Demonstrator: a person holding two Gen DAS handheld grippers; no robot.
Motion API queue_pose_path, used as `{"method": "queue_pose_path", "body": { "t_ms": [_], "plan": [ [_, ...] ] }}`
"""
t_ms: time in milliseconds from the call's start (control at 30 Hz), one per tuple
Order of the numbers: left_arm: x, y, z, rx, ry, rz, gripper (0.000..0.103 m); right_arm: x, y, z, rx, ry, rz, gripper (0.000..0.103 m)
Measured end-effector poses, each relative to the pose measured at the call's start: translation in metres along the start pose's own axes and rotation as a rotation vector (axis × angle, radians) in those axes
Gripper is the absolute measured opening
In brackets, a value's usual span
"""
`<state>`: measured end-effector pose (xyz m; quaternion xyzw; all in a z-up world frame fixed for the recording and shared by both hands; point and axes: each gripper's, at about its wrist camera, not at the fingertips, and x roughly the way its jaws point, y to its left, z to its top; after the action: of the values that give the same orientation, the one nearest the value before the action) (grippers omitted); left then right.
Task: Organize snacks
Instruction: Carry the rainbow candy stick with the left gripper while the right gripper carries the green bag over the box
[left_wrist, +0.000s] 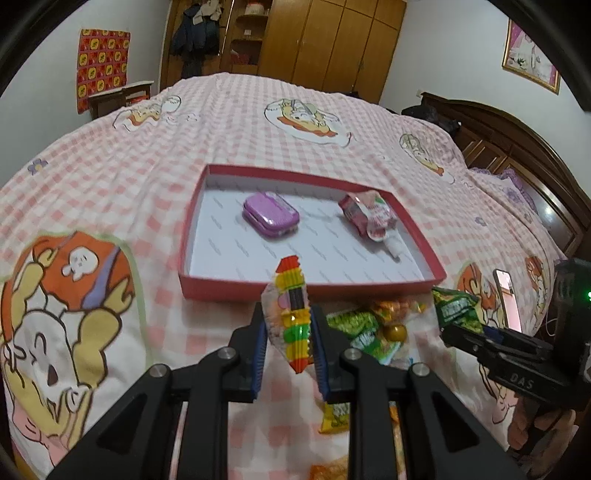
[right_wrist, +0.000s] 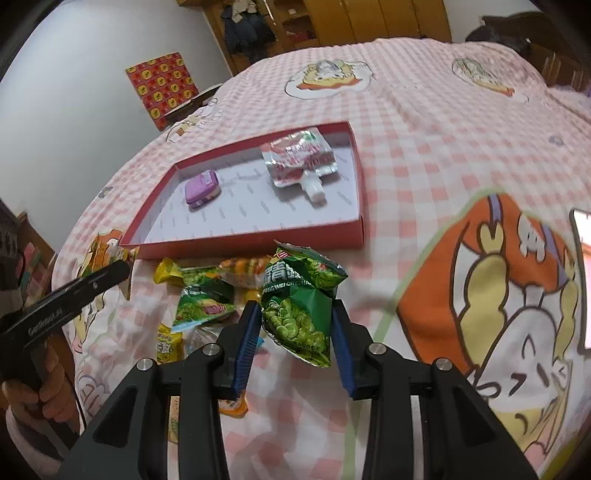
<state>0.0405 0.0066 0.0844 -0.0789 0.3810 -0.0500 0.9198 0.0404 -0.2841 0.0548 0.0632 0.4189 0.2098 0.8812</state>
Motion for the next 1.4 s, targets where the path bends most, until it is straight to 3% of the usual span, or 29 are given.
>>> {"method": "queue_pose_path", "body": {
  "t_ms": [533,967,1400],
  "plan": [
    [0.038,0.02,0.046,0.009,-0.034,0.058,0.023,0.011,0.007,0.055,-0.082,-0.04,-0.052,0.039],
    [0.084,0.027,0.046,-0.005,0.071,0.069,0.023,0.061,0.0,0.068,-0.135,0.06,-0.09,0.039],
    [0.081,0.019,0.03,0.004,0.155,0.033,0.023,0.053,-0.005,0.056,-0.12,0.126,-0.127,0.039]
  ]
}}
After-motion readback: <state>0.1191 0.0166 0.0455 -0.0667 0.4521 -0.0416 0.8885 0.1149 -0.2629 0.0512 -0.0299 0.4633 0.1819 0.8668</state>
